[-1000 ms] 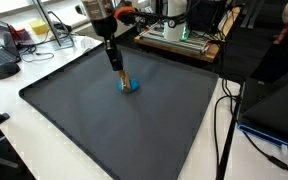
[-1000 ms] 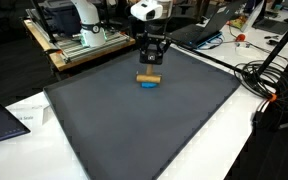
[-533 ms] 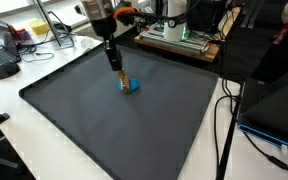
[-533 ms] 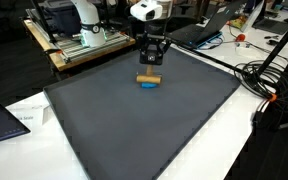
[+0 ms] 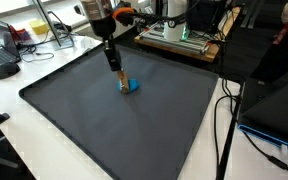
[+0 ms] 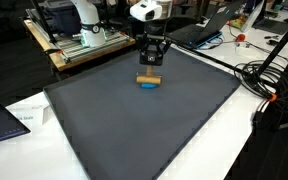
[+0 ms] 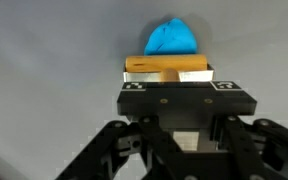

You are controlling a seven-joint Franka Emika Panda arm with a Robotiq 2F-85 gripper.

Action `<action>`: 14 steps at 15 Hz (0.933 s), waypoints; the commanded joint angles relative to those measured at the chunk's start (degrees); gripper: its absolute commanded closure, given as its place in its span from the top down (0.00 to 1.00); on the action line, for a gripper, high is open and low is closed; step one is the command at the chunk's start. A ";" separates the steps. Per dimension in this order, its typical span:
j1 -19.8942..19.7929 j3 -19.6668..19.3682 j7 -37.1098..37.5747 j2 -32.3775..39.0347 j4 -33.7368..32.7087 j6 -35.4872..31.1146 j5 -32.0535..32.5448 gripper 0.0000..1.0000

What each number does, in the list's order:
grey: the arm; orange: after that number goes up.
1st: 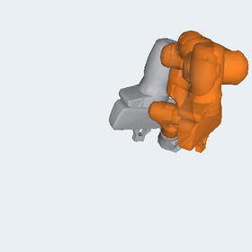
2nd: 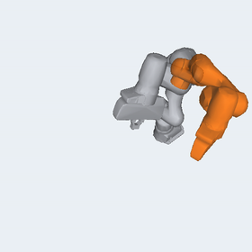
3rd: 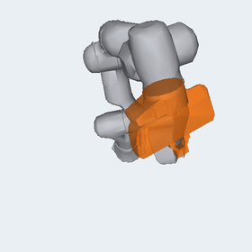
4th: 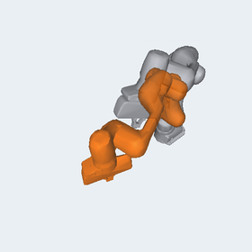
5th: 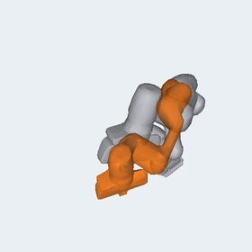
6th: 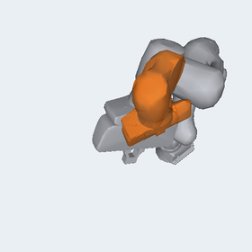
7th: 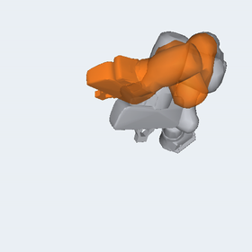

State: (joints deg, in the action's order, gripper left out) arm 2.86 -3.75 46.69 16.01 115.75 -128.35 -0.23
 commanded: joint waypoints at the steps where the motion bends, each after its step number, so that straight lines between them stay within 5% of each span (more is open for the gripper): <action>1: -0.15 -1.49 0.52 5.23 -0.85 -6.67 3.07 0.22; 14: 0.00 -2.04 1.13 5.59 -1.20 -8.30 5.29 0.22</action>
State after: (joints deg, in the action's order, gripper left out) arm 2.86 -3.96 46.77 16.28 115.75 -130.14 1.35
